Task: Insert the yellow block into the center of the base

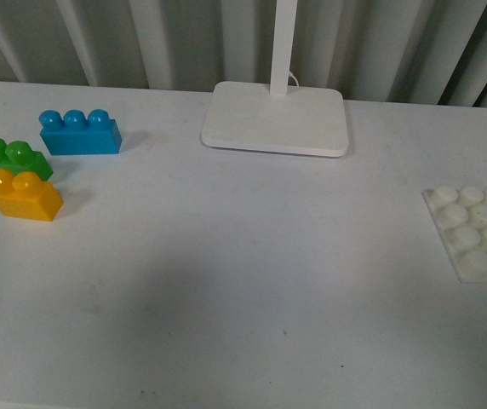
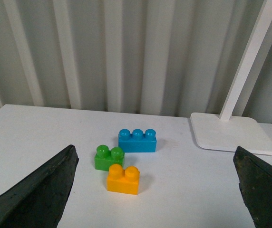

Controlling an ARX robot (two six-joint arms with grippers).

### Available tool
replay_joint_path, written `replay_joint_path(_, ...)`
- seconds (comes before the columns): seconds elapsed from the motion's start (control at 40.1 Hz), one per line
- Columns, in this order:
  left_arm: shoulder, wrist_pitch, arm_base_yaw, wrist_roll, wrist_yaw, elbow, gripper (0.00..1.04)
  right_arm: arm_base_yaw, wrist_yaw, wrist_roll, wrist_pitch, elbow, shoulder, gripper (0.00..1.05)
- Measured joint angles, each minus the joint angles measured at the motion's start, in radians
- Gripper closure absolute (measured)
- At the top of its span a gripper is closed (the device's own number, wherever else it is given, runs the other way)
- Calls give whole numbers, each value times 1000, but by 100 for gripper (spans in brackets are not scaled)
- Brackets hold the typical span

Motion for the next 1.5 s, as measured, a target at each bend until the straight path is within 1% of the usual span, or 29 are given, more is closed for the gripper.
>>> replay_joint_path(0.749, 0, 0, 0, 0, 0, 0, 6, 0, 0, 0, 0, 0, 0, 9)
replay_joint_path(0.774, 0, 0, 0, 0, 0, 0, 6, -13, -38, 17, -59, 21, 27, 9)
replay_joint_path(0.799, 0, 0, 0, 0, -1, 0, 6, -42, -98, 35, -165, 70, 91, 9)
replay_joint_path(0.824, 0, 0, 0, 0, 0, 0, 6, -67, -136, 37, -226, 103, 152, 9)
replay_joint_path(0.849, 0, 0, 0, 0, 2, 0, 6, -109, -178, 36, -269, 146, 257, 9)
replay_joint_path(0.874, 0, 0, 0, 0, 3, 0, 6, -137, -199, 34, -266, 165, 320, 9)
replay_joint_path(0.899, 0, 0, 0, 0, 2, 0, 6, -168, -216, 31, -247, 183, 390, 9)
replay_joint_path(0.924, 0, 0, 0, 0, 2, 0, 6, -210, -239, 24, -199, 204, 486, 9)
replay_joint_path(0.974, 0, 0, 0, 0, 0, 0, 6, -262, -270, 12, -119, 234, 617, 9)
replay_joint_path(1.024, 0, 0, 0, 0, 0, 0, 6, -299, -278, -2, -32, 266, 745, 9)
replay_joint_path(1.049, 0, 0, 0, 0, 0, 0, 6, -319, -288, -18, 35, 290, 840, 9)
replay_joint_path(1.123, 0, 0, 0, 0, 0, 0, 6, -341, -320, -35, 145, 344, 1025, 9)
replay_joint_path(1.198, 0, 0, 0, 0, 0, 0, 6, -343, -318, -76, 245, 411, 1231, 9)
replay_joint_path(1.323, 0, 0, 0, 0, 0, 0, 6, -319, -298, -113, 350, 510, 1529, 9)
replay_joint_path(1.423, 0, 0, 0, 0, 0, 0, 6, -275, -261, -137, 373, 590, 1712, 9)
replay_joint_path(1.498, 0, 0, 0, 0, 0, 0, 6, -251, -251, -141, 374, 624, 1779, 9)
